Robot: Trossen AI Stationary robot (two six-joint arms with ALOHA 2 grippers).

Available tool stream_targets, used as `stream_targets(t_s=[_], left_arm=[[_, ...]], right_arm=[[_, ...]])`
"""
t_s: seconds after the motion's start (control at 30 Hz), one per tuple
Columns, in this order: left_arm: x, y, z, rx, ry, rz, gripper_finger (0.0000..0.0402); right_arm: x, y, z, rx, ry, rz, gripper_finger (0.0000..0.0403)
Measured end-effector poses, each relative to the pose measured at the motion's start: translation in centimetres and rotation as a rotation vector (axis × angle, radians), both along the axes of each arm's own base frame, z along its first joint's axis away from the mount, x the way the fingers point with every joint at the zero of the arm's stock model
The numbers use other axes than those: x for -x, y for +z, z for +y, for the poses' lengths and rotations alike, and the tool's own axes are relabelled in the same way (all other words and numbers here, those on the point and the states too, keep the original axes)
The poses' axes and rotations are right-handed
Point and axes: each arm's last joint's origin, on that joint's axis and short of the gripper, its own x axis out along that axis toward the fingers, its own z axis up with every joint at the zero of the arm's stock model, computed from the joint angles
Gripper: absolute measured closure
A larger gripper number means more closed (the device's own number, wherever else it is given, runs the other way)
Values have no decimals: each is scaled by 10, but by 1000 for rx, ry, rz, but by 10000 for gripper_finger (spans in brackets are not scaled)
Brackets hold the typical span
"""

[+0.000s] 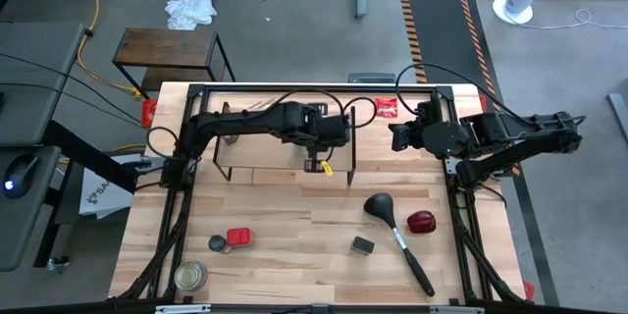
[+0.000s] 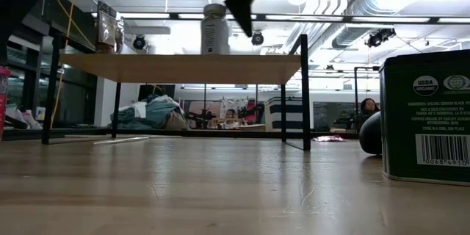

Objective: Shelf spices
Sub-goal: Put the white seasoning bottle on the shelf

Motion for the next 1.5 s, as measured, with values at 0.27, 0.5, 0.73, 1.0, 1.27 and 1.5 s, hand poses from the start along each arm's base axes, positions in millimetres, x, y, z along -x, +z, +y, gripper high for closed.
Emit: stream_targets(t_s=[0.27,0.5,0.73,1.0,1.27,1.5], left_arm=[[17,-4,6,-11,0,185,401],[25,-5,19,-16,56,253,401],[26,-4,23,54,71,239,401],[27,-4,19,135,-35,255,401],[52,-9,36,213,118,277,401],[88,-17,36,156,156,365,401]], right_arm=[[0,0,0,2,-2,0,403],[0,0,0,2,-2,0,403],[0,0,0,-3,5,2,403],[1,-1,0,1,9,13,403],[1,-2,0,5,11,31,403],[2,-2,0,6,11,38,403]])
